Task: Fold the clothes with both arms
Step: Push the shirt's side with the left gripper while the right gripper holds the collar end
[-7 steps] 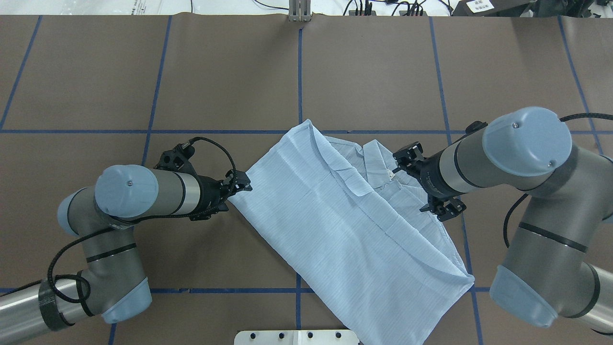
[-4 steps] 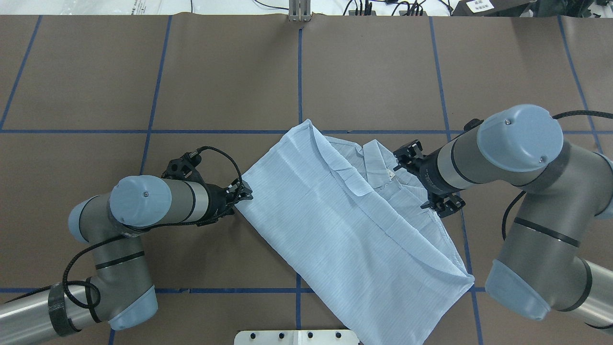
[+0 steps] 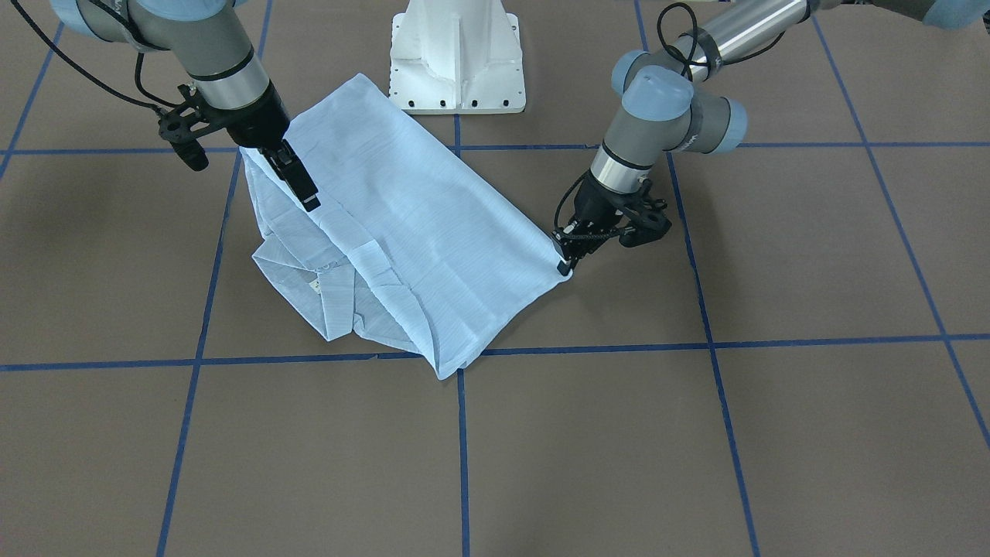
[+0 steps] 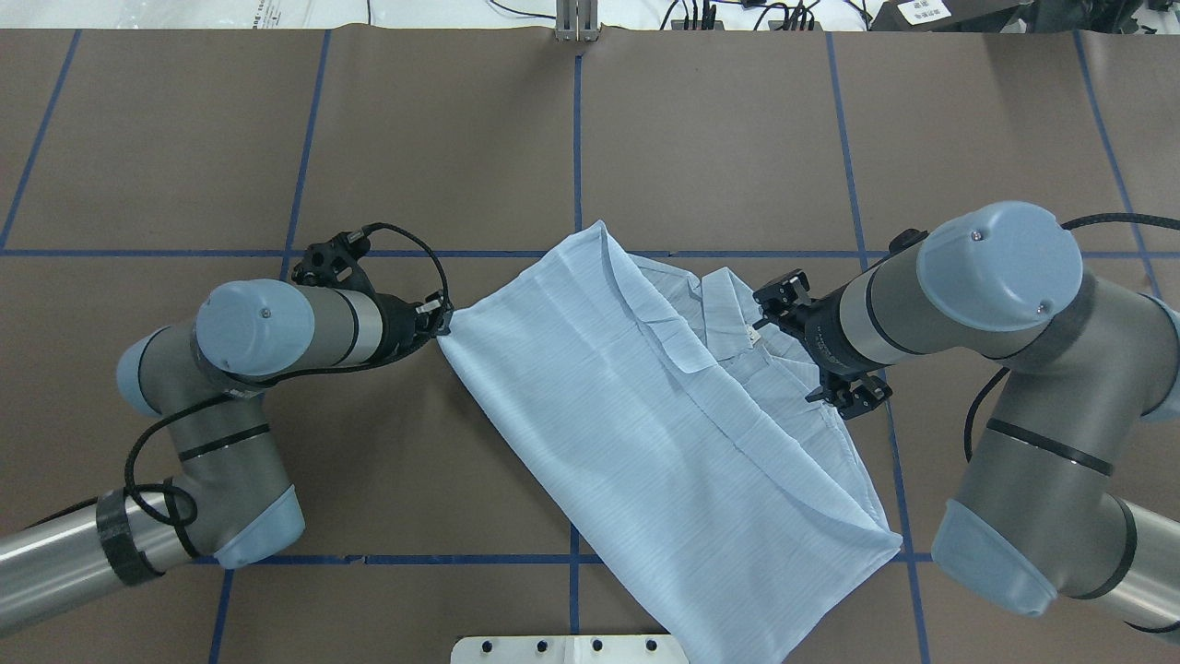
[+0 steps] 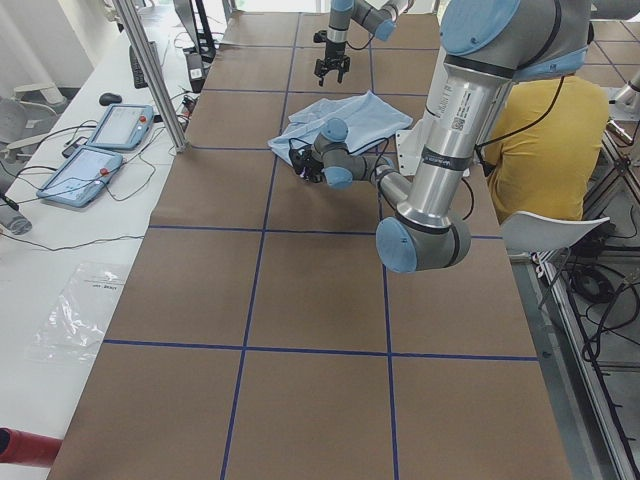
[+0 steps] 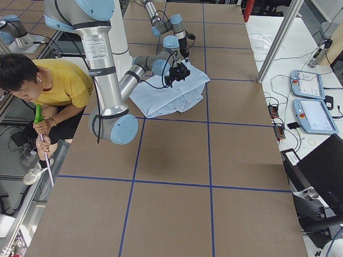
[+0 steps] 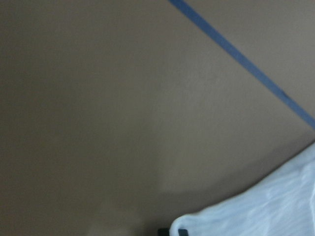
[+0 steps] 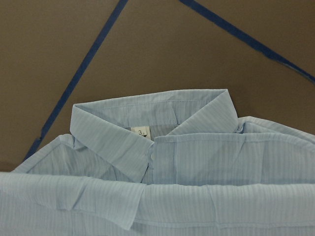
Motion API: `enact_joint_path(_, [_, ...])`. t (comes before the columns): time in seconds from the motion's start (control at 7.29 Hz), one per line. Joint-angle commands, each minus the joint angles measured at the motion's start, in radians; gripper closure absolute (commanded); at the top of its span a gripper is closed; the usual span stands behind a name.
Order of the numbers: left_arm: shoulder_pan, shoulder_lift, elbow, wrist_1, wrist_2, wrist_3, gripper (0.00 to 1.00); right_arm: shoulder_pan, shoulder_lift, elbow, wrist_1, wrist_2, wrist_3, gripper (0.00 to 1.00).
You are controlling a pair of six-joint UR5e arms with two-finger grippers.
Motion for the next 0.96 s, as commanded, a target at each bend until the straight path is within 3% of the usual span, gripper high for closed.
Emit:
enact_joint_path(0.0, [-0.135, -0.205, 0.268, -0.034, -0.001, 0.094, 1.0, 0.0, 0.0, -0.004, 0.038, -0.001, 0.005, 0.0])
enact_joint_path(0.14, [-0.182, -0.231, 0.363, -0.123, -0.002, 0.156, 1.0, -0.001, 0.001, -0.001, 0.04, -0.003, 0.011, 0.0])
enact_joint_path(0.41, [-0.239, -0.413, 0.639, -0.217, -0.003, 0.201, 1.0, 0.0, 0.007, -0.016, 0.05, -0.009, 0.015, 0.0])
enact_joint_path(0.55, [-0.24, -0.432, 0.655, -0.217, -0.002, 0.201, 1.0, -0.001, 0.007, -0.023, 0.052, -0.007, 0.011, 0.0])
enact_joint_path(0.69, [-0.24, -0.438, 0.656, -0.217, -0.002, 0.201, 0.88, -0.009, 0.013, -0.027, 0.052, -0.009, 0.005, 0.0])
enact_joint_path(0.82, [-0.24, -0.447, 0.653, -0.216, -0.007, 0.201, 0.07, -0.053, 0.042, -0.07, 0.078, -0.038, 0.003, 0.0])
